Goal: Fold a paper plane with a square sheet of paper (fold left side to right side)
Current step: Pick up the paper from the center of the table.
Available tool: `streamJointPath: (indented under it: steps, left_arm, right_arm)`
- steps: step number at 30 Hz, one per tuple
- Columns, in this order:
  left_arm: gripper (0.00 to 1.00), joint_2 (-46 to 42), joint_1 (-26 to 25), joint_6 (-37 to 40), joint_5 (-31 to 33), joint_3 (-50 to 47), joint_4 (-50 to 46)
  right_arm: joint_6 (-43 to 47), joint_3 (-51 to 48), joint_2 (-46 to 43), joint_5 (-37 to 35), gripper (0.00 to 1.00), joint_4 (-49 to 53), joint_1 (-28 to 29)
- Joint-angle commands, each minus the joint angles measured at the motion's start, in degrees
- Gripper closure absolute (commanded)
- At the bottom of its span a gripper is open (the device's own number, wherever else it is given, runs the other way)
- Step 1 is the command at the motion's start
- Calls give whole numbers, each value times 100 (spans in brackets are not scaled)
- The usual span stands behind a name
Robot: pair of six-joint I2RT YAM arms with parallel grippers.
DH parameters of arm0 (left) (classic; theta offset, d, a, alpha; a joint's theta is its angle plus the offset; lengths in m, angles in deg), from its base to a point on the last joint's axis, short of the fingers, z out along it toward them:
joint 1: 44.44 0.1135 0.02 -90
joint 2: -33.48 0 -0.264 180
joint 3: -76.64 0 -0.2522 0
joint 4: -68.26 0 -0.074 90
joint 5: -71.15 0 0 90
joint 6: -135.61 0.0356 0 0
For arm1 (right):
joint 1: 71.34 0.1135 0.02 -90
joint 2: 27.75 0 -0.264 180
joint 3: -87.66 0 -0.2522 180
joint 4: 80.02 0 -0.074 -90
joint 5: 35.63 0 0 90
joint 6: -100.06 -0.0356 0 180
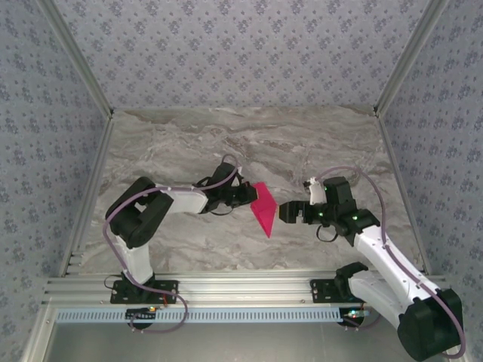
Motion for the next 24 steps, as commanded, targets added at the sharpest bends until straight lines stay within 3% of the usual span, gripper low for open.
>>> streamJointPath:
  steps: [1,7,12,18,24]
  left_arm:
    - [98,-313,53,317,-313,-269,412]
    - [100,-1170,254,548,-748,-1003,722]
    - [100,-2223,462,725,-1054,-1675,809]
    - [100,-3436,513,954,-1381,-2099,707]
    - [100,-4178,512,982,-1641,-2242,800]
  right_arm:
    - [161,-267,-26,200,0,-506,37]
    - [66,-182,403,934,0,-1064,-74]
    - [-794,-417,1097,2505,3,-3038,-465]
    - [-610,-10,1859,3304,10,-3503,-452]
    - [-630,179,2160,3665,14,-4030,-321]
